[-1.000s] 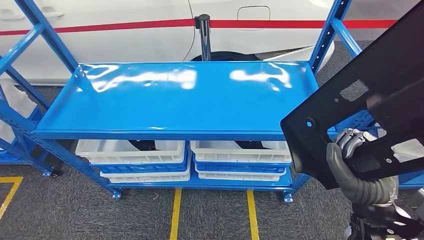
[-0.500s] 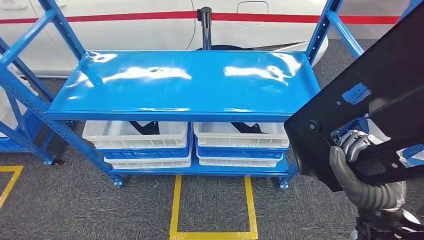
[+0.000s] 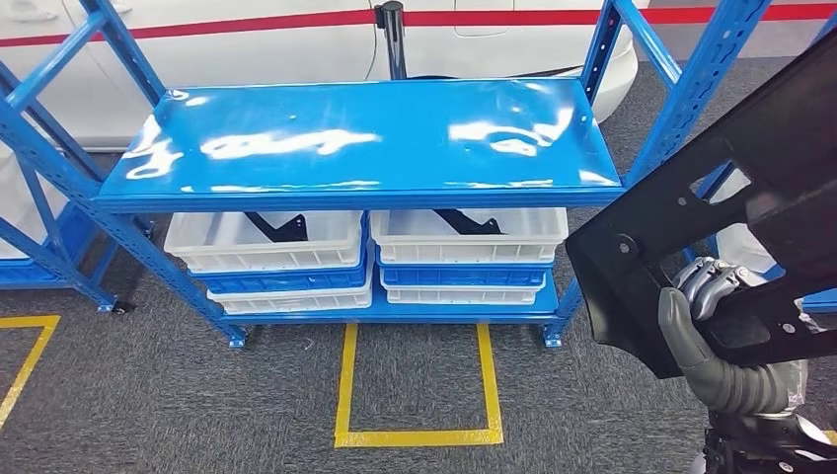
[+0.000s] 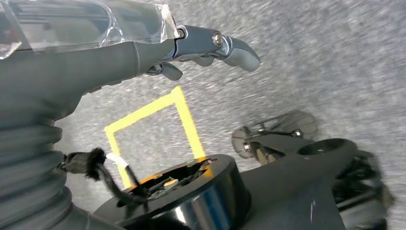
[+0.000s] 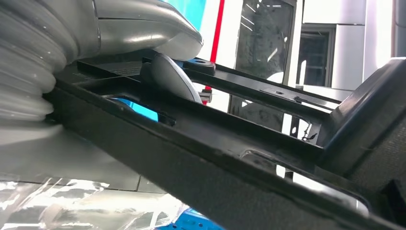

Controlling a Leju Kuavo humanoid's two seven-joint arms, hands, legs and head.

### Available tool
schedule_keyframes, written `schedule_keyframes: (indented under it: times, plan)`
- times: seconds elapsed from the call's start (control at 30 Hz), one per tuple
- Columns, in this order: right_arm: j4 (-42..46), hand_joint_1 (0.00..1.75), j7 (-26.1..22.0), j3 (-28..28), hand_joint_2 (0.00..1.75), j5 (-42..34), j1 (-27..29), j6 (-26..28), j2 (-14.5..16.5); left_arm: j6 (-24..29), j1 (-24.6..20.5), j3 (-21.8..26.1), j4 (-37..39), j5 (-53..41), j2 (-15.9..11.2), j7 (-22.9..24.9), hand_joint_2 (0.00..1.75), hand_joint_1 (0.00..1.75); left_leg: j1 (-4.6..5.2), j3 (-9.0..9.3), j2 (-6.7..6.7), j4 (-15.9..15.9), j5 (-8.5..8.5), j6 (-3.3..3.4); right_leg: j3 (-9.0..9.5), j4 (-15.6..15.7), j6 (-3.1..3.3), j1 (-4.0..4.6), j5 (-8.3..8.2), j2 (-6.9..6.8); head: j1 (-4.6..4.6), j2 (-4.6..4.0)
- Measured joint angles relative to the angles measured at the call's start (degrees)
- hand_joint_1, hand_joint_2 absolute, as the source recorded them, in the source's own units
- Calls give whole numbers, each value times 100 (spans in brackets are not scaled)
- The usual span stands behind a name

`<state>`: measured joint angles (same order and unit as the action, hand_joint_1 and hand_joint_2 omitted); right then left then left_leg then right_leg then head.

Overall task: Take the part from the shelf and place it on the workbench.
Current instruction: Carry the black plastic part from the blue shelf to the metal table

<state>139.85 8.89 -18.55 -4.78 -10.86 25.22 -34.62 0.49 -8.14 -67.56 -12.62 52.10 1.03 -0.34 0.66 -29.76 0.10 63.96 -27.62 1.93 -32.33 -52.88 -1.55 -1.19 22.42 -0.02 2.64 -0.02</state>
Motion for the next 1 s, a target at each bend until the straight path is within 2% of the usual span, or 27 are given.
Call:
schedule_keyframes:
  times: [0.07,0.1,0.17,0.2,0.23,0.27,0.3,0.33,0.37,0.4,0.43,0.47,0.5,0.53,0.57,0.6,0.63,0.67,0.7,0.73,0.77,0.83,0.87,0.9,0.93,0.97,1.0]
  plan:
    - [1,175,-44,13,175,-5,10,-1,0,-14,24,0,3,-1,0,0,175,0,29,555,-25,-925,-4,79,-85,-3,-44,21,-111,3,-2,0]
    - [2,175,-61,20,175,-10,12,-2,-1,-21,30,0,4,0,0,-5,175,0,45,690,-34,-1194,-51,102,-122,-1,-70,25,-170,-2,-2,0]
    - [2,175,-75,35,175,-25,13,-6,-4,-27,41,0,5,1,2,-19,175,0,40,673,-28,-1336,-27,142,-197,-1,-130,26,-258,-3,-3,0]
    - [2,175,-78,38,175,-33,14,-11,-5,-27,48,0,5,1,4,-25,175,0,30,618,-21,-1338,26,172,-244,-53,-158,22,-193,-1,-5,0]
    - [2,175,-80,42,175,-42,13,-15,-7,-27,56,0,5,2,5,-28,175,0,19,559,-13,-1344,90,217,-309,-202,-184,17,-13,2,-10,0]
    - [2,175,-83,44,175,-49,13,-20,-7,-19,62,0,5,2,5,-31,175,0,12,493,-5,-1345,159,255,-400,-477,-203,12,271,4,-17,0]
    - [2,175,-85,47,175,-55,14,-22,-8,-10,66,0,7,3,4,-34,175,0,22,424,-3,-1334,222,279,-508,-869,-217,10,593,3,-25,0]
    - [2,175,-85,48,175,-60,15,-26,-10,-1,71,0,8,3,3,-38,175,0,28,342,1,-1318,280,296,-609,-1299,-227,7,847,3,-30,0]
    - [2,175,-85,48,175,-63,17,-31,-10,8,73,0,9,4,2,-42,175,0,35,258,6,-1298,333,294,-670,-1658,-234,8,962,4,-34,0]
    - [2,175,-85,46,175,-67,18,-35,-10,7,72,0,9,4,2,-45,175,0,38,170,13,-1271,381,290,-656,-1860,-237,8,922,3,-34,0]
    - [2,175,-85,46,175,-69,16,-39,-10,5,70,0,9,5,2,-48,175,0,40,78,19,-1235,424,283,-544,-1853,-235,7,770,3,-34,0]
    - [2,175,-85,47,175,-70,13,-40,-10,4,65,0,9,6,2,-51,175,0,40,-9,23,-1193,463,272,-330,-1638,-227,7,584,2,-34,0]
    - [2,175,-85,48,175,-71,9,-41,-10,2,59,0,8,7,2,-54,175,0,43,-88,24,-1148,496,255,-28,-1259,-216,8,467,1,-35,0]
    - [2,175,-85,48,175,-71,5,-43,-12,1,53,0,8,9,2,-57,175,0,52,-153,25,-1101,523,235,287,-804,-198,17,439,1,-34,0]
    - [2,175,-85,49,175,-71,1,-44,-13,1,47,0,9,11,2,-61,175,0,63,-202,25,-1064,558,208,530,-419,-175,29,478,2,-33,0]
    - [2,175,-86,50,175,-71,-7,-46,-14,1,41,0,9,12,2,-63,175,0,75,-244,27,-1038,597,182,671,-162,-154,42,545,3,-32,0]
    - [2,175,-89,51,175,-71,-15,-51,-15,1,37,0,9,13,2,-65,175,0,83,-281,28,-1021,643,157,700,-49,-126,53,571,3,-30,0]
    - [1,175,-90,51,175,-71,-19,-54,-14,1,37,1,10,13,-1,-67,175,0,87,-321,24,-1009,678,129,657,-39,-88,40,555,-8,-29,0]
    - [-1,175,-91,50,175,-71,-23,-57,-14,1,36,1,10,14,-4,-69,175,0,86,-373,15,-958,629,98,600,-42,-41,25,513,-21,-26,0]
    - [-1,175,-91,50,175,-72,-23,-59,-13,1,34,2,11,16,-8,-71,175,0,77,-437,6,-821,470,62,535,-43,11,7,454,-35,-24,0]
    - [-2,175,-90,49,175,-72,-22,-59,-12,1,26,4,11,19,-11,-72,175,0,64,-518,-3,-580,215,22,464,-39,53,-9,389,-47,-21,0]
    - [-1,175,-90,49,175,-73,-22,-59,-11,0,-4,9,11,20,-13,-73,175,0,25,-687,-5,187,-377,-47,305,-42,89,-10,255,-50,-18,0]
    - [-1,175,-90,49,175,-73,-22,-59,-11,-1,-17,11,11,19,-14,-73,175,0,9,-730,-5,548,-531,-69,220,-44,91,-9,187,-49,-18,0]
    - [-1,175,-91,49,175,-73,-22,-59,-11,-1,-23,13,11,17,-15,-73,175,0,-3,-710,-5,785,-539,-80,129,-46,89,-7,115,-47,-17,0]
    - [-1,175,-91,49,175,-73,-22,-59,-11,-1,-23,13,11,14,-15,-69,175,0,-11,-604,-5,823,-415,-79,37,-47,82,-3,41,-40,-17,0]
    - [-1,175,-90,49,175,-73,-22,-59,-11,-1,-18,13,11,10,-15,-63,175,0,-13,-410,-6,650,-228,-61,-51,-48,71,2,-32,-30,-17,0]
    - [-1,175,-90,49,175,-73,-22,-59,-11,-1,-9,13,11,7,-15,-54,175,0,-7,-130,-8,294,-70,-26,-131,-49,58,8,-104,-18,-18,0]
